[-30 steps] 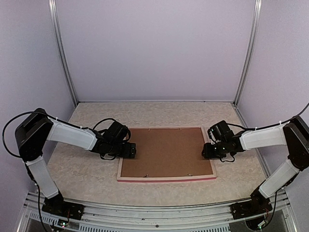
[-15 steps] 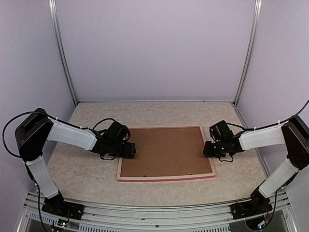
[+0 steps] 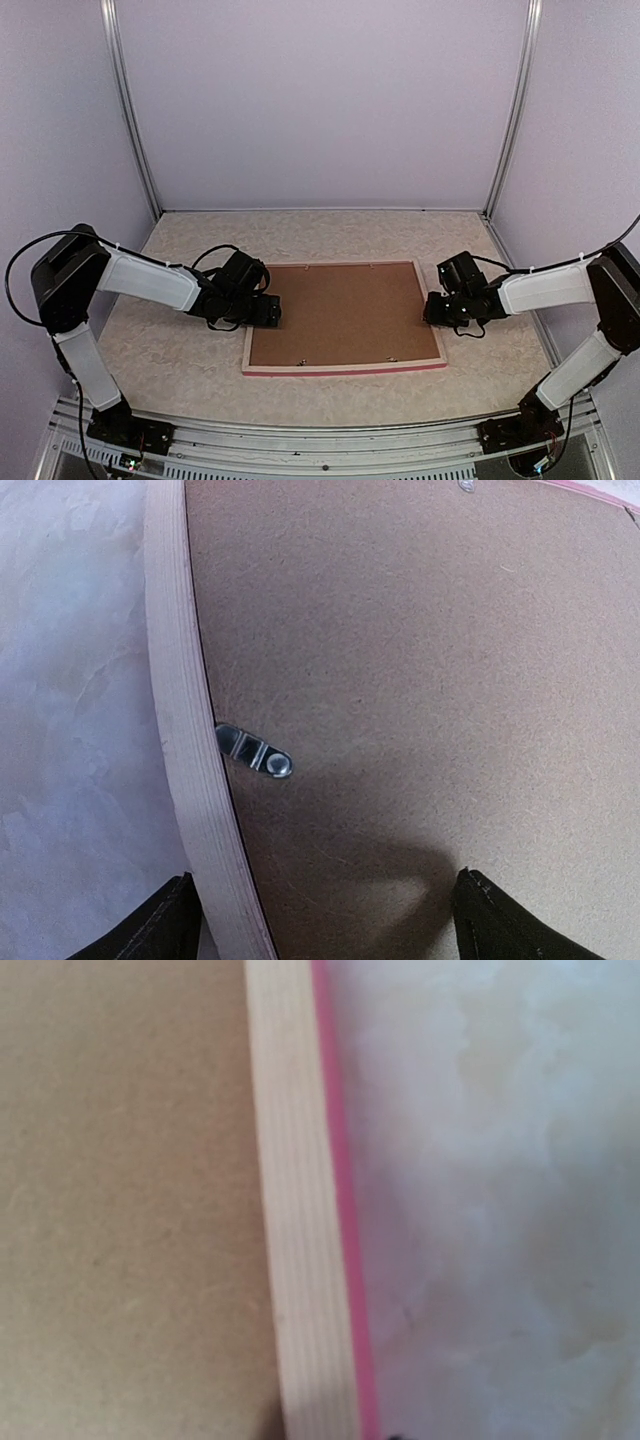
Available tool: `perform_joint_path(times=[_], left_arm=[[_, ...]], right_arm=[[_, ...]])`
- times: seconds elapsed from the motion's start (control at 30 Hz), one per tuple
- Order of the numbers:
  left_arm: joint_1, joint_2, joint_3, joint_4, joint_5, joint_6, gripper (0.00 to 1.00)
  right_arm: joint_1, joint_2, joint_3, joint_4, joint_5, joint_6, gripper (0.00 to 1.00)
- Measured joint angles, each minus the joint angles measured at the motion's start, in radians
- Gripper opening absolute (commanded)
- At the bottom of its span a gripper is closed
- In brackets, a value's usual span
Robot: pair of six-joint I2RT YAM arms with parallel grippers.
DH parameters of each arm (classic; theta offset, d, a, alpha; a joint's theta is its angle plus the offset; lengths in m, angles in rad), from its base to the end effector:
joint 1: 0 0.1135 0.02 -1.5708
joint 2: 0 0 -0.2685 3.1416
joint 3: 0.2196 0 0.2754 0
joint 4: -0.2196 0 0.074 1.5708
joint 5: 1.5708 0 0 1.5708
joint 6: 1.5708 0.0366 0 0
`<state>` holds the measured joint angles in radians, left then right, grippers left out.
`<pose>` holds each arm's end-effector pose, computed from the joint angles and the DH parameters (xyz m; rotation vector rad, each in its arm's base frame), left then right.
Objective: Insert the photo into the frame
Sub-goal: Press the fastener onto the backboard.
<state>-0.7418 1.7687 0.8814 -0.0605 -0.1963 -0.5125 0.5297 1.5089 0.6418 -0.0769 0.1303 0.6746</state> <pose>0.2652 -0.2333 0.1170 0.2083 2.5050 -0.2744 0.2507 0.1413 0.1260 0.2369 2.5237 0.3289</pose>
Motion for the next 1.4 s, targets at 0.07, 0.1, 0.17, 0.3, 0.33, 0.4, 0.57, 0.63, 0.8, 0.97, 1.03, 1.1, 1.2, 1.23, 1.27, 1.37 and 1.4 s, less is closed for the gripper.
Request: perform_joint_path(times=[0.07, 0.1, 0.17, 0.3, 0.33, 0.4, 0.57, 0.63, 0.8, 0.97, 1.03, 1.1, 1.2, 1.23, 1.27, 1.37, 1.4], left_arm=[[0.000, 0.000, 0.000, 0.001, 0.000, 0.000, 0.88], [0.000, 0.000, 0.000, 0.001, 0.000, 0.000, 0.89], [0.002, 0.000, -0.001, 0.002, 0.000, 0.000, 0.91], [0.003, -0.006, -0.008, 0.009, 0.000, 0.000, 0.99], [0.004, -0.011, -0.012, 0.009, -0.001, 0.000, 0.99], [0.008, -0.039, -0.032, 0.003, -0.006, 0.000, 0.99], [0.015, -0.140, -0.064, -0.023, -0.003, 0.000, 0.99], [0.018, -0.192, -0.066, -0.023, 0.013, 0.000, 0.99], [0.023, -0.307, -0.064, -0.022, 0.068, 0.000, 0.99], [0.010, -0.349, -0.052, -0.023, 0.085, 0.005, 0.99], [-0.009, -0.350, -0.047, -0.023, 0.084, 0.014, 0.99], [-0.037, -0.349, -0.044, -0.022, 0.083, 0.029, 0.99], [-0.106, -0.334, -0.031, -0.018, 0.077, 0.069, 0.98], [-0.134, -0.323, -0.023, -0.015, 0.071, 0.085, 0.98], [-0.163, -0.313, -0.016, -0.013, 0.061, 0.102, 0.98], [-0.259, -0.268, 0.011, -0.006, 0.030, 0.173, 0.98], [-0.282, -0.254, 0.019, -0.005, 0.025, 0.193, 0.99]], right_arm=[[0.000, 0.000, 0.000, -0.002, -0.005, 0.001, 0.40], [0.000, 0.000, 0.000, -0.005, -0.009, 0.000, 0.43], [0.000, 0.000, 0.000, -0.010, -0.014, -0.002, 0.48], [0.000, -0.022, 0.000, -0.039, -0.018, -0.012, 0.55], [0.000, -0.032, 0.000, -0.046, -0.018, -0.018, 0.57], [0.000, -0.055, 0.000, -0.061, -0.016, -0.031, 0.60], [0.000, -0.109, 0.001, -0.103, -0.008, -0.065, 0.61], [0.000, -0.119, 0.002, -0.117, -0.006, -0.080, 0.59], [-0.006, -0.118, 0.002, -0.134, -0.013, -0.109, 0.54], [-0.009, -0.093, 0.002, -0.133, -0.033, -0.129, 0.48], [-0.010, -0.078, 0.002, -0.132, -0.045, -0.134, 0.45], [-0.012, -0.067, 0.002, -0.130, -0.052, -0.137, 0.42], [-0.018, -0.056, 0.002, -0.126, -0.063, -0.143, 0.37], [-0.020, -0.052, 0.002, -0.124, -0.066, -0.146, 0.36], [-0.022, -0.048, 0.002, -0.123, -0.067, -0.148, 0.34], [-0.029, -0.040, 0.002, -0.109, -0.079, -0.158, 0.28], [-0.031, -0.037, 0.002, -0.105, -0.086, -0.162, 0.26]])
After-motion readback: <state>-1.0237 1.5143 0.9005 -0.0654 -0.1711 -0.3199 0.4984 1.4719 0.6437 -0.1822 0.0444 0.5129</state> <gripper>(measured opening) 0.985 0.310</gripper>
